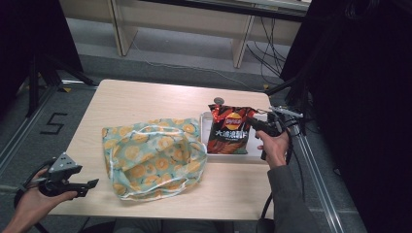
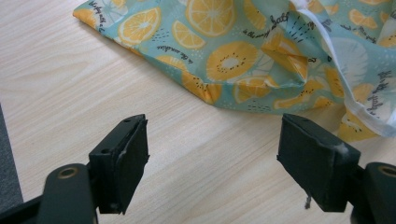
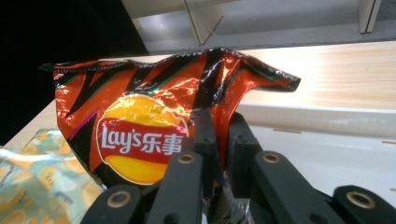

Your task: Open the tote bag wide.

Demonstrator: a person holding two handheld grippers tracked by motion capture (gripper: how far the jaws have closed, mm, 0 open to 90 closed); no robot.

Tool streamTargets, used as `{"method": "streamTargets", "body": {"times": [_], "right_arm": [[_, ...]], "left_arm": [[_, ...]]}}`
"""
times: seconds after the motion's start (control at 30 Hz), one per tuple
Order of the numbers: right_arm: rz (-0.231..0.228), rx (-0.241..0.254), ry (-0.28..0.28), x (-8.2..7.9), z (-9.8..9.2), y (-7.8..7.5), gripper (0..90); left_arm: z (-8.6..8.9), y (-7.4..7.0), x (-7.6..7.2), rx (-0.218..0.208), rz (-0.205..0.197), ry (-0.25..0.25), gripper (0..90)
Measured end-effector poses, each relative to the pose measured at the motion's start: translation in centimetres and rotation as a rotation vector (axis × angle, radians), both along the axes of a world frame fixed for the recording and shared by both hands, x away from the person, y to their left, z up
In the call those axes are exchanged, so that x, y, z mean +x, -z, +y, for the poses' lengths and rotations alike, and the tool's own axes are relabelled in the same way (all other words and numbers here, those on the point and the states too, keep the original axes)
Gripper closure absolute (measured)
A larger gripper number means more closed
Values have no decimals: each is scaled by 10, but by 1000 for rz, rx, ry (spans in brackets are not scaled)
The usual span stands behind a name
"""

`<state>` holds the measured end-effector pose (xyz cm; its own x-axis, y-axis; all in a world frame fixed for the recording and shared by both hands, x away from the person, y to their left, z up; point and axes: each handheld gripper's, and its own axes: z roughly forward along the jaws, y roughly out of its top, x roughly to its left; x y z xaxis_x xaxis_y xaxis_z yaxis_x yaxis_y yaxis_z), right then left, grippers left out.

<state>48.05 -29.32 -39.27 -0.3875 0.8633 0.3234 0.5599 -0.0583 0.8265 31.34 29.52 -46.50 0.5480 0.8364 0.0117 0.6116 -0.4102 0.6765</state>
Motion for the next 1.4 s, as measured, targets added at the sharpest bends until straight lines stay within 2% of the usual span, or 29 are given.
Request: {"method": "streamTargets", "body": {"times": [0.03, 0.13, 0.2, 0.23, 0.27, 0.3, 0.33, 0.43, 0.47, 0.5, 0.57, 0.63, 0.67, 0.7, 0.77, 0.87, 0.9, 0.93, 1.0, 1.03, 1.07, 1.1, 1.17, 1.2, 1.23, 1.27, 1.3, 1.33, 1.4], "right_arm": [[22, 18, 19, 1, 2, 0, 850], [-14, 3, 9, 10, 0, 6, 848], [18, 32, 31, 11, 3, 7, 846], [3, 22, 30, 13, 2, 8, 846], [16, 35, 39, 14, 3, 9, 847], [3, 21, 36, 17, 2, 10, 851], [16, 35, 33, 16, 3, 10, 856], [-4, 12, 33, 21, 2, 12, 865], [12, 29, 40, 21, 4, 12, 867], [-20, -8, 39, 23, 3, 14, 868], [2, 14, 48, 23, 5, 14, 868], [-17, 2, 34, 26, 3, 15, 867], [12, 21, 53, 25, 5, 15, 867], [-26, -7, 40, 28, 3, 18, 867], [-12, 11, 45, 28, 5, 17, 863], [-2, 24, 62, 30, 6, 18, 850], [-24, 0, 52, 33, 4, 21, 843], [2, 22, 66, 31, 7, 20, 841], [-7, 15, 66, 33, 6, 22, 833], [16, 21, 68, 32, 7, 20, 831], [2, 3, 71, 34, 6, 22, 829], [4, 17, 63, 34, 6, 22, 823], [-1, -3, 60, 36, 5, 23, 796], [17, 16, 74, 36, 8, 23, 787], [25, 0, 81, 36, 8, 24, 780], [31, 26, 73, 37, 8, 24, 767], [-5, -19, 71, 40, 5, 27, 754], [23, 15, 78, 39, 7, 26, 731], [36, 23, 95, 39, 8, 27, 695]], "left_arm": [[0, 0, 0, 0, 0, 0, 240], [0, 0, 0, -1, 0, 0, 240], [0, 0, 0, 0, 0, 0, 240], [0, 0, 0, 0, 0, 0, 240], [0, 1, 0, -2, -1, -3, 240], [-1, 1, 0, 1, -5, -12, 240], [-2, 2, 1, -5, -14, -24, 240], [0, 1, 0, 4, -5, -8, 240], [0, 1, 1, 4, 7, 1, 240], [0, 1, 1, 1, 1, 0, 240], [0, 1, 1, 1, 1, 2, 240], [0, 2, 1, -1, 1, 0, 240], [-1, 2, 1, -1, 4, 2, 240], [-1, 2, 1, -1, 5, 2, 240], [-1, 2, 1, 3, 10, 3, 240], [-1, 2, 1, 5, 1, 0, 239], [-1, 2, 1, 4, 1, -2, 239], [-1, 2, 1, 4, 3, -1, 239], [0, 2, 1, 5, 4, 0, 239], [0, 2, 1, 2, 8, 5, 239], [-2, 3, 1, -7, 0, -15, 239], [-1, 3, 1, -7, 0, -8, 239], [0, 2, 2, 2, 7, 2, 239], [0, 3, 2, 2, 7, 2, 239], [0, 3, 2, 3, 7, 2, 239], [0, 3, 2, 4, 8, 3, 239], [-1, 4, 2, -9, 4, -7, 238], [-2, 4, 2, -17, 1, -18, 239], [-1, 4, 2, -5, 7, -5, 239]]}}
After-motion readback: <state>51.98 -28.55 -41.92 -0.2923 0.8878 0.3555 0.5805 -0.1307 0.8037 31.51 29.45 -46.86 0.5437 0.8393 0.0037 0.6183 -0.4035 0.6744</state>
